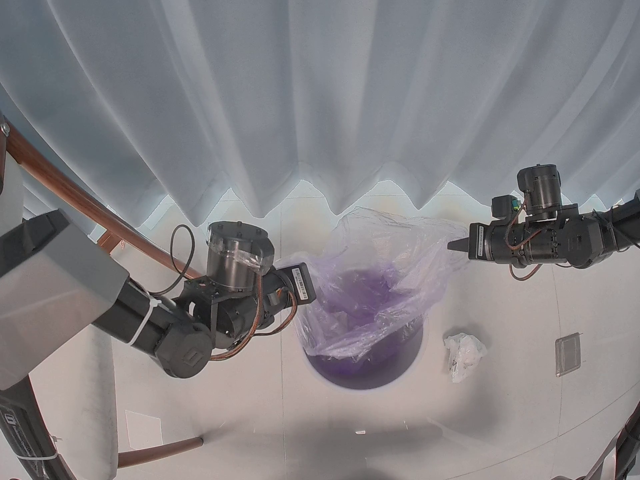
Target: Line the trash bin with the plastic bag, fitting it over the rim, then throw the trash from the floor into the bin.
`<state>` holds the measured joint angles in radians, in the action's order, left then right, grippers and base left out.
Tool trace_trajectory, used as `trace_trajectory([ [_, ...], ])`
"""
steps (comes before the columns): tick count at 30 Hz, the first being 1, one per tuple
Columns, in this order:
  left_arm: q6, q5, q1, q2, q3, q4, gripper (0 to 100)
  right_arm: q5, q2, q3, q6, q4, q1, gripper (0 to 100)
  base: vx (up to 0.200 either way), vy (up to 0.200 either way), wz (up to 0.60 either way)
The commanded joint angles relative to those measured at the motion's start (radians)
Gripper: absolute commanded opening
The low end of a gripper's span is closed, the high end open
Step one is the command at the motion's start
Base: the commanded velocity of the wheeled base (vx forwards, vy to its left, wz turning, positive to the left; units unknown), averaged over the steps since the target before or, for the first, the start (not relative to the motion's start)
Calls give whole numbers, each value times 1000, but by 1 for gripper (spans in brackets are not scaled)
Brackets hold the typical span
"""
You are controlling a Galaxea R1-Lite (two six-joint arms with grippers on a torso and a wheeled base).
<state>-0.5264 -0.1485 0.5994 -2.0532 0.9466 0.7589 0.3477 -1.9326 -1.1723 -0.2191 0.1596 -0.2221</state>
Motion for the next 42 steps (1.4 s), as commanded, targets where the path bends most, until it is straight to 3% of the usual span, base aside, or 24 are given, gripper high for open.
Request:
trace_trajectory([
  [1, 0, -39, -36, -85, 97, -38, 0, -32, -97, -82, 0, 9, 1, 0, 0, 0, 0],
  [4, 0, -40, -53, -97, 124, -52, 0, -64, -135, -118, -6, 38, 7, 0, 0, 0, 0],
  [17, -6, -106, -76, -183, 143, -72, 0, -85, -281, -271, -11, 48, 27, 0, 0, 0, 0],
  [42, -35, -148, -81, -163, 72, -190, 0, -102, -290, -132, -8, 46, 32, 0, 0, 0, 0],
])
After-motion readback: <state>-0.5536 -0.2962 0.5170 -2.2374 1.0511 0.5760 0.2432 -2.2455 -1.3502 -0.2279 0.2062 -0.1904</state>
